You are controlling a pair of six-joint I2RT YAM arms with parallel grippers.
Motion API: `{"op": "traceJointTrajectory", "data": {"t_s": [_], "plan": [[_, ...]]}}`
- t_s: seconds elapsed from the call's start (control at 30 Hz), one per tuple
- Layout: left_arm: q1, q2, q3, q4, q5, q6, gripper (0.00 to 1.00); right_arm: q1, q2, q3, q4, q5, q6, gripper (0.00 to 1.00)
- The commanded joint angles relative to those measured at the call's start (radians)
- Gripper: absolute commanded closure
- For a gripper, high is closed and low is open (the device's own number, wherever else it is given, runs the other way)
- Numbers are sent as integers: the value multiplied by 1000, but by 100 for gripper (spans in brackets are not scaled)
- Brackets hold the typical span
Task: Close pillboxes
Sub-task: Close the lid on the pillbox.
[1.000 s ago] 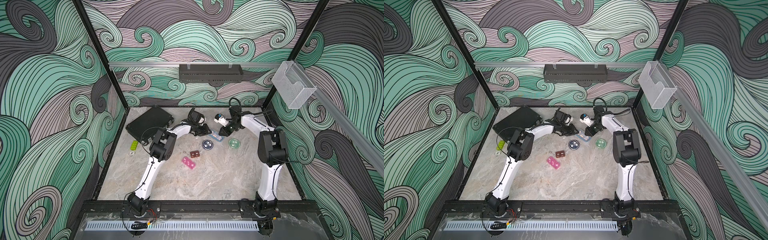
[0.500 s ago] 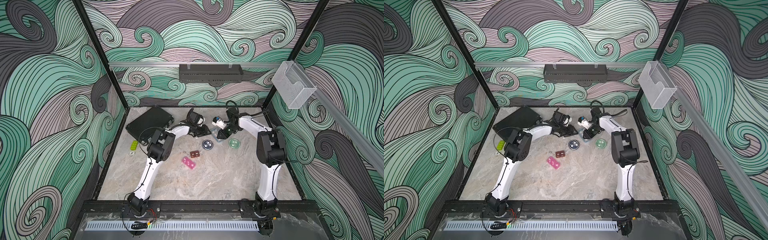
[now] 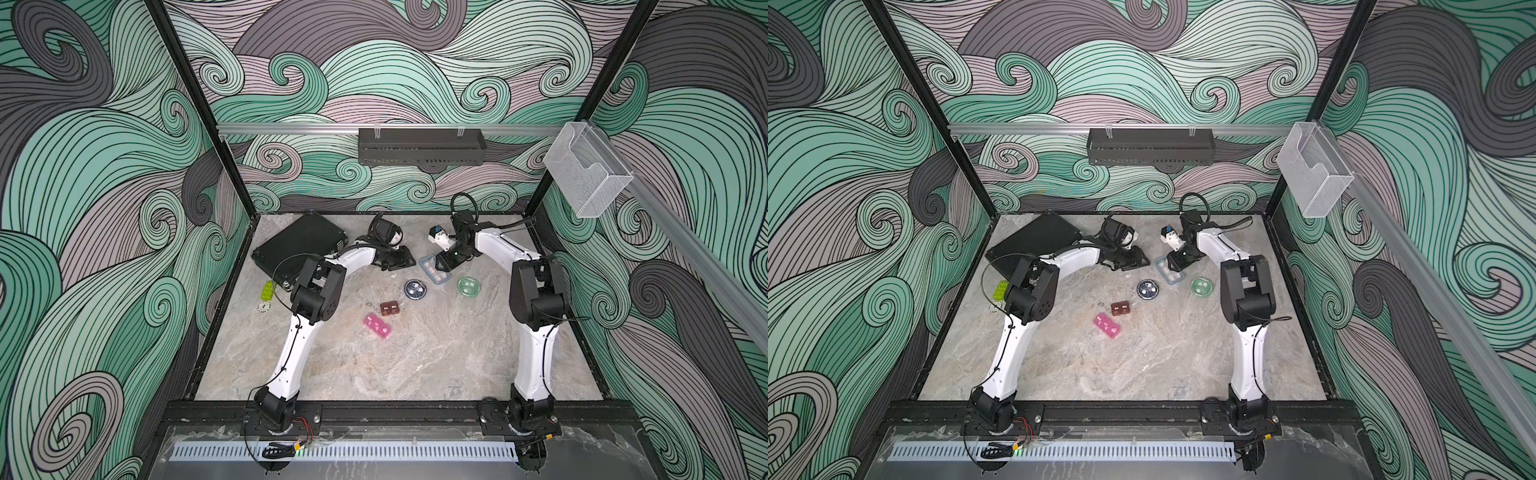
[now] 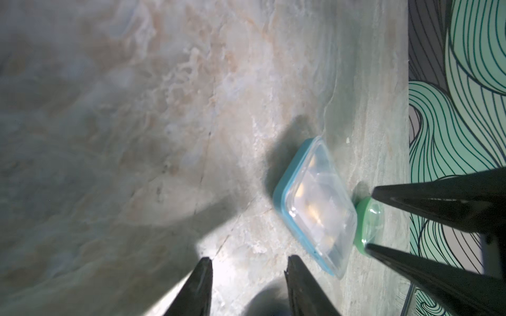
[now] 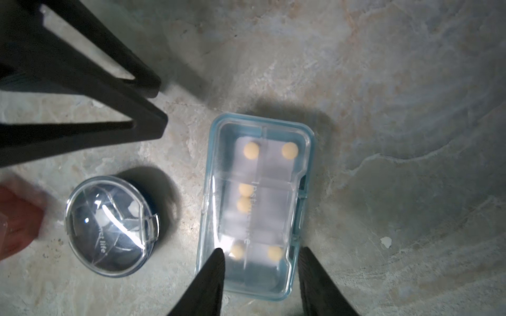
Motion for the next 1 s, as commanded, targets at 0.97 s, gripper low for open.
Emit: {"op": "traceJointTrajectory", "data": {"t_s": [0.97], "plan": [[-84,169,232,-205,-107,40,61,24,104,49,-96,68,31,53]]}}
